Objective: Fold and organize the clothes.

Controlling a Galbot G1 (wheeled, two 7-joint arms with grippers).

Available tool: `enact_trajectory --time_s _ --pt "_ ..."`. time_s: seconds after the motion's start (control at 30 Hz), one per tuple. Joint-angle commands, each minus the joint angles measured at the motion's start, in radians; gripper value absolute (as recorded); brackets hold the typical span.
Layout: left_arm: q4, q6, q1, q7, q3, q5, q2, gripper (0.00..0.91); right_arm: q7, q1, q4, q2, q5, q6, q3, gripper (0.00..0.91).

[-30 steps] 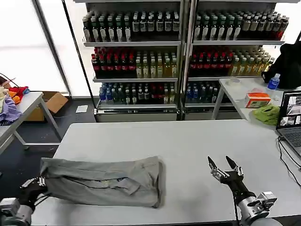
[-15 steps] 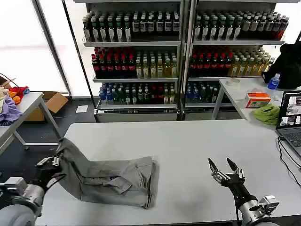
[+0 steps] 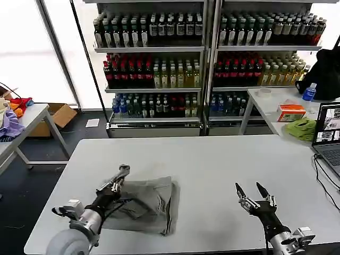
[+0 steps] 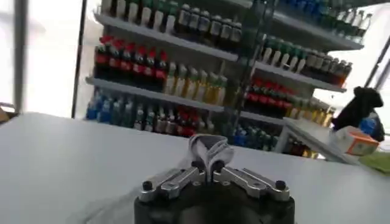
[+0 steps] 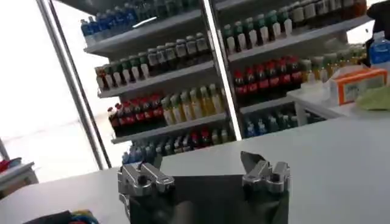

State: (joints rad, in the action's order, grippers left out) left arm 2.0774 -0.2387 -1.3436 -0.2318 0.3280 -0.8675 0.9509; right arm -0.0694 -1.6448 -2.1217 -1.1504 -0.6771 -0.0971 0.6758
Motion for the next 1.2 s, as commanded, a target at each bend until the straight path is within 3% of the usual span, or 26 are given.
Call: enact_trajectory --time_s 0.03,0.43,0.5,0.63,0.9,1.07,1.2 --pt "-0.087 0.006 0.136 -0.041 -0.227 -0.037 0.08 0.0 -0.002 -0.011 0.01 -0.006 0.006 0.007 0.002 0.907" --pt "-0.12 -0.042 0.124 -0.021 -0.271 -0.005 0.144 0.02 -0.001 -0.005 0.018 -0.011 0.02 0.01 -0.011 0.907" --pt "-0.137 -0.055 0.127 -0.016 -0.269 0.025 0.166 0.907 -0.002 -0.007 0.014 -0.014 0.02 0.009 -0.011 0.907" --pt "-0.126 -0.056 0.126 -0.007 -0.258 0.059 0.192 0.907 -0.003 -0.012 0.012 -0.012 0.02 0.009 -0.009 0.907" --pt "0.149 -0.077 0.01 -0.001 -0.195 0.083 0.154 0.907 -0.003 -0.007 0.018 -0.01 0.02 0.009 -0.008 0.907" --pt "0.276 -0.102 -0.067 0.018 -0.033 0.046 0.088 0.907 -0.003 0.006 0.025 -0.012 0.022 0.009 -0.015 0.907" --pt "0.23 -0.123 -0.102 0.08 0.17 0.087 0.054 0.907 -0.003 0.006 0.028 -0.008 0.022 0.011 -0.014 0.907"
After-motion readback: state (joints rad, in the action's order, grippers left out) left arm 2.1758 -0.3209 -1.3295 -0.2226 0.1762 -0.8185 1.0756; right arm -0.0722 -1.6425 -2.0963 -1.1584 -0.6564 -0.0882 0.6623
